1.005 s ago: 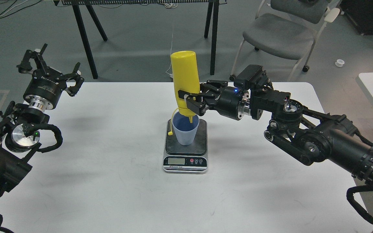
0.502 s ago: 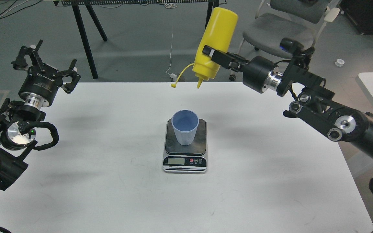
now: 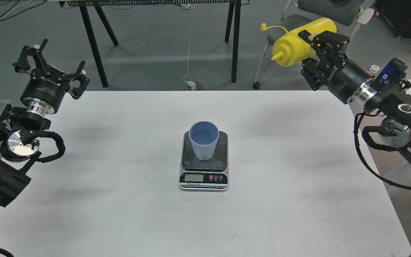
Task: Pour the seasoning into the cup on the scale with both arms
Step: 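Raise the bottle away from the cup with the right gripper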
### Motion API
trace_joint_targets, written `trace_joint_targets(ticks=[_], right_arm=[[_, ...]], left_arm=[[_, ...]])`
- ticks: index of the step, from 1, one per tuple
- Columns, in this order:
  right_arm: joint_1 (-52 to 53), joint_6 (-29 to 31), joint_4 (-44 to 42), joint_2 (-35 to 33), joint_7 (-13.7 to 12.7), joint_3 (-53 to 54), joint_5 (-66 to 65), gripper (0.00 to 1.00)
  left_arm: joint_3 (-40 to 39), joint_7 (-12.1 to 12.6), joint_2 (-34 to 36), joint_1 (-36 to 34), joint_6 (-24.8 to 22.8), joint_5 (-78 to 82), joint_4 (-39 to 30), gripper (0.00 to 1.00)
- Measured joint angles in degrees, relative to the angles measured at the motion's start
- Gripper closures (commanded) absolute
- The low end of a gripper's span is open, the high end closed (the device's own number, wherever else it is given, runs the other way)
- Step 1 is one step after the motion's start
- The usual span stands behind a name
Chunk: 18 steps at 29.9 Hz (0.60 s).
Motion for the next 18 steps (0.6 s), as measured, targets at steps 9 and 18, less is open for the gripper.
trace_joint_targets(ticks=[9, 18], right_arm=[[-14.21, 8.53, -0.09, 0.75, -0.24, 2.61, 21.04, 0.52], [-24.57, 8.75, -0.71, 5.96, -0.19, 2.95, 27.87, 0.51]], left_arm=[[0.0, 0.01, -0.14, -0.02, 0.0, -0.07, -1.11, 0.01], [0.16, 0.04, -0.14, 0.08, 0.0, 0.02, -2.74, 0.01]])
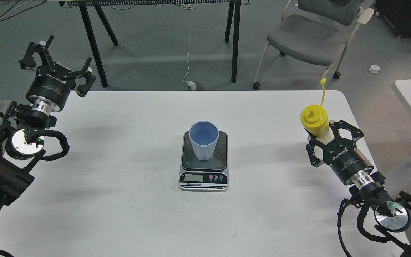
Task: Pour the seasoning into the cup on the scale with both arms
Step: 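Raise the bottle away from the cup with the right gripper, then lower the yellow bottle upright onto the table with the right gripper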
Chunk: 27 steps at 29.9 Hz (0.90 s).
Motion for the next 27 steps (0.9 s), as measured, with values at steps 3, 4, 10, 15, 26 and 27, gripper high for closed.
trace_joint_targets(ticks=[3, 4, 10, 15, 26, 27], right_arm=[[-1.06, 0.0, -0.16, 1.59, 0.0, 0.55, 0.57, 0.51], [-1.36, 0.0, -0.17, 2.24, 0.0, 0.67, 1.0, 0.51], [-2.72, 0.01, -0.15, 6.11, -0.03, 1.23, 2.91, 0.5], [-4.77, 0.01, -0.88, 6.73, -0.02, 3.24, 4.53, 0.49], [-5.81, 0.13, -6.37, 9.52, -0.08, 3.62, 6.92, 0.36], [-5.95, 0.13, -6.46, 9.64, -0.08, 3.61, 6.96, 0.29]], left_arm=[[0.04, 0.0, 0.01, 0.05, 0.0, 0.0, -0.06, 0.01], [0.07, 0.0, 0.06, 0.06, 0.0, 0.0, -0.08, 0.01], [0.07, 0.01, 0.62, 0.15, 0.0, 0.0, -1.16, 0.01], [0.31, 0.04, 1.44, 0.24, 0.0, 0.0, -1.64, 0.01], [0.59, 0.15, 2.41, 0.25, 1.58, 0.2, -4.0, 0.01], [0.61, 0.15, 2.61, 0.24, 1.86, 0.22, -4.41, 0.01]])
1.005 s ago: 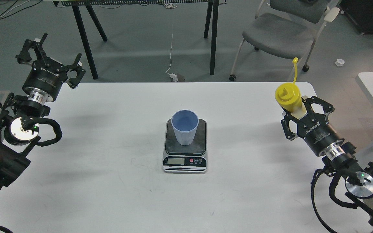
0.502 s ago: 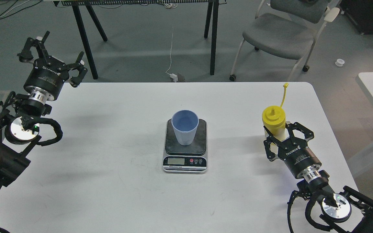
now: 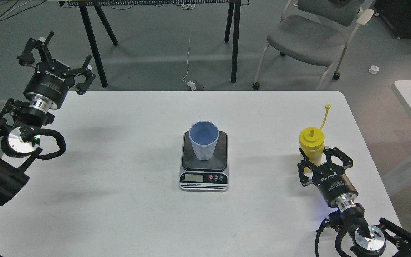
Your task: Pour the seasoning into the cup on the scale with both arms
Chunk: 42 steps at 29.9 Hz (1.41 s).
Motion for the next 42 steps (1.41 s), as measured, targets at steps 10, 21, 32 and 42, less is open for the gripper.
trace_joint_targets(ticks=[10, 21, 32, 42], right_arm=[[-1.17, -0.19, 0.24, 0.13, 0.5, 1.06, 0.23, 0.03], [-3.96, -0.12, 0.82, -0.05, 0.56, 2.96, 0.21, 0.03], [-12.99, -0.12, 8.95, -4.7, 0.64, 4.15, -0.05, 0.03], [-7.47, -0.12, 4.78, -19.11, 0.58, 8.16, -1.12, 0.01]], left_arm=[[0.03, -0.08, 0.96, 0.0, 0.48, 0.04, -0.78, 0.01], [-0.14, -0.2, 1.24, 0.18, 0.48, 0.05, -1.45, 0.01], [-0.02, -0.26, 1.1, 0.19, 0.38, 0.05, -1.75, 0.01], [-0.65, -0.29, 1.28, 0.49, -0.22, -0.05, -1.98, 0.01]])
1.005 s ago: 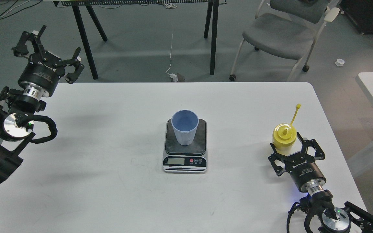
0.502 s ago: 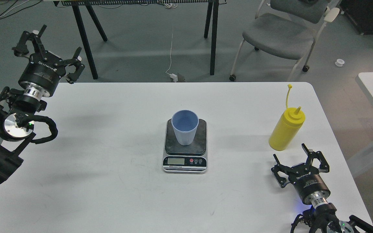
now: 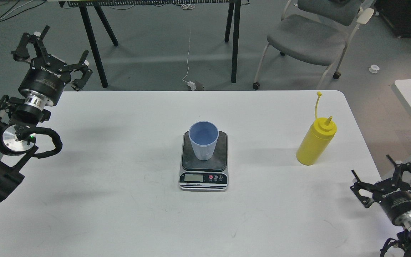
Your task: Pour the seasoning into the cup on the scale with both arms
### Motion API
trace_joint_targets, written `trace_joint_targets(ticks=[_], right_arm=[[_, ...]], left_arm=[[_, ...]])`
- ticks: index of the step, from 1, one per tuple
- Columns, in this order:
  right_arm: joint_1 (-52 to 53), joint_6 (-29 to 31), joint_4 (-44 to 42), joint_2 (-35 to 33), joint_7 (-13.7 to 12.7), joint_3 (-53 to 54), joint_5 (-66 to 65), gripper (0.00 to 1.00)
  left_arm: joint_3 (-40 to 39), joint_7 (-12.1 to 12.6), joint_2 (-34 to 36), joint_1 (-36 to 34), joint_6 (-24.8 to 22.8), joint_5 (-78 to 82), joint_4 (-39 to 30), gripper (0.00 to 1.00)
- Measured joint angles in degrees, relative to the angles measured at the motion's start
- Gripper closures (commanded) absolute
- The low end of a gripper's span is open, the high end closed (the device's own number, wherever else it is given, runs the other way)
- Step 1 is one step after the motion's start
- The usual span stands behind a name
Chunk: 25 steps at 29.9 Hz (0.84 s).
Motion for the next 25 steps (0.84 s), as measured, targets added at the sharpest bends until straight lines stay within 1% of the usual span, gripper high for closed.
trace_joint_targets(ticks=[6, 13, 16, 20, 25], right_arm=[[17.2, 0.0, -14.43, -0.21, -0.04, 0.24, -2.61, 0.01], [34.38, 0.0, -29.56, 6.14, -0.64, -2.81, -4.73, 0.01], [40.44, 0.0, -36.26, 10.3, -0.64, -4.49, -4.97, 0.01], [44.92, 0.0, -42.57, 15.33, -0.59, -5.94, -5.08, 0.01], [45.76, 0.0, -43.48, 16.4, -0.57, -7.35, -5.08, 0.01]], left_arm=[[-0.26, -0.03, -0.11, 0.3, -0.25, -0.15, 0.0, 0.01], [-1.6, -0.03, 0.06, 1.71, -0.86, -0.18, 0.0, 0.01], [-1.72, -0.03, 0.05, 2.19, -0.9, -0.18, 0.0, 0.01], [-1.78, -0.01, -0.06, 2.32, -0.9, -0.18, 0.01, 0.01], [-1.79, 0.01, -0.12, 2.33, -0.9, -0.18, 0.04, 0.01]])
